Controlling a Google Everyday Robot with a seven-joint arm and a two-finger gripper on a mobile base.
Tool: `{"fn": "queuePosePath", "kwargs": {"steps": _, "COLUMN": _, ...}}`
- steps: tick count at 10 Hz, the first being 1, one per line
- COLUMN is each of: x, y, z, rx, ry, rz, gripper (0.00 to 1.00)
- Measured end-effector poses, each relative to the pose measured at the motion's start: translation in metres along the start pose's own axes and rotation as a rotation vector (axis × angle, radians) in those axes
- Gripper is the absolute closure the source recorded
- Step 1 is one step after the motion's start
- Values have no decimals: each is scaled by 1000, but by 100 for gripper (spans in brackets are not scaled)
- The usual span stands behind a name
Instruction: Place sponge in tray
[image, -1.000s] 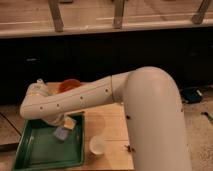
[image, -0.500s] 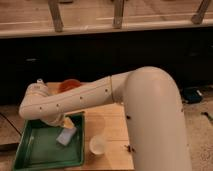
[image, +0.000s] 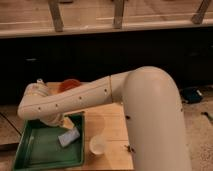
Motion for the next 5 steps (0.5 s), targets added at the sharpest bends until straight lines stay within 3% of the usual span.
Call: {"fn": "queuePosePath", "kwargs": {"steps": 5, "x": -1, "y": -2, "z": -1, "rx": 1, "ry": 3, "rz": -9, "gripper": 26}}
